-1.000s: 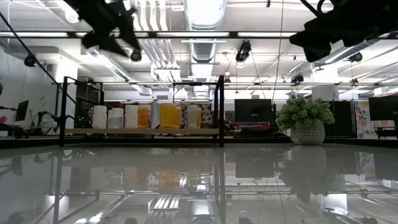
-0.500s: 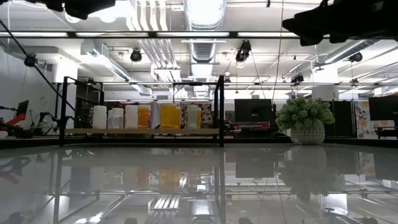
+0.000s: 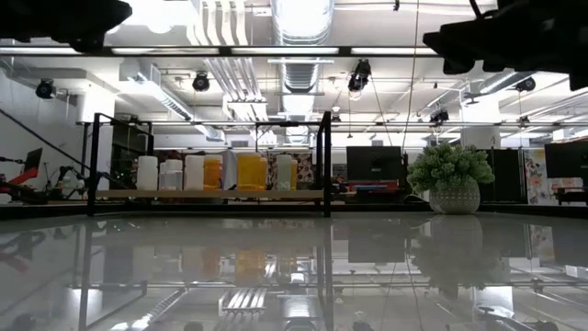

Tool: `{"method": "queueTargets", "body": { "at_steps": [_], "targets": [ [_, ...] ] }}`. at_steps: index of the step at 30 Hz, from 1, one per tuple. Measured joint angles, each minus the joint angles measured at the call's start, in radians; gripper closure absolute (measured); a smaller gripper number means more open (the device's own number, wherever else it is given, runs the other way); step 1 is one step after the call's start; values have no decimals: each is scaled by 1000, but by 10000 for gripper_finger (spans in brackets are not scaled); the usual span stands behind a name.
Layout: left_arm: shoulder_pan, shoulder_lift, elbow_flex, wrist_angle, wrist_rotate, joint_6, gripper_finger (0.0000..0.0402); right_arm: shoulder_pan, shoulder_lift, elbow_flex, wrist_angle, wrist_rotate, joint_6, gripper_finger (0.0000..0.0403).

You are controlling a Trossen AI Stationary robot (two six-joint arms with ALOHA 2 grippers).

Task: Pick and place medicine bottles onto shelf by color
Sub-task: Return to Home Position

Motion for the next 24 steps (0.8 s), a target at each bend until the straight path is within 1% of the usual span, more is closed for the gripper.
{"method": "queueTargets", "body": {
  "at_steps": [3, 6, 10, 12, 16, 20, 22, 24],
  "targets": [
    [0, -103, -39, 10, -2, 11, 393, -27, -57, -38, 3, -40, 32, 230],
    [0, -186, -86, 6, -2, 5, 398, -38, -114, -83, 27, -48, 51, 230],
    [1, -173, -128, 53, -6, 34, 401, -53, -182, -148, 72, -50, 51, 230],
    [11, -159, -135, 60, -23, 35, 401, -63, -218, -154, 55, -49, 53, 230],
    [22, -167, -139, 47, -16, 30, 401, -75, -274, -154, 20, -74, 51, 234],
    [23, -175, -170, 21, 22, -24, 401, -76, -316, -154, 14, -75, 29, 249],
    [23, -177, -198, 31, 56, -62, 401, -75, -340, -154, 8, -75, 27, 258],
    [23, -178, -232, 17, 69, -102, 401, -75, -366, -154, -20, -75, 32, 267]
  ]
}}
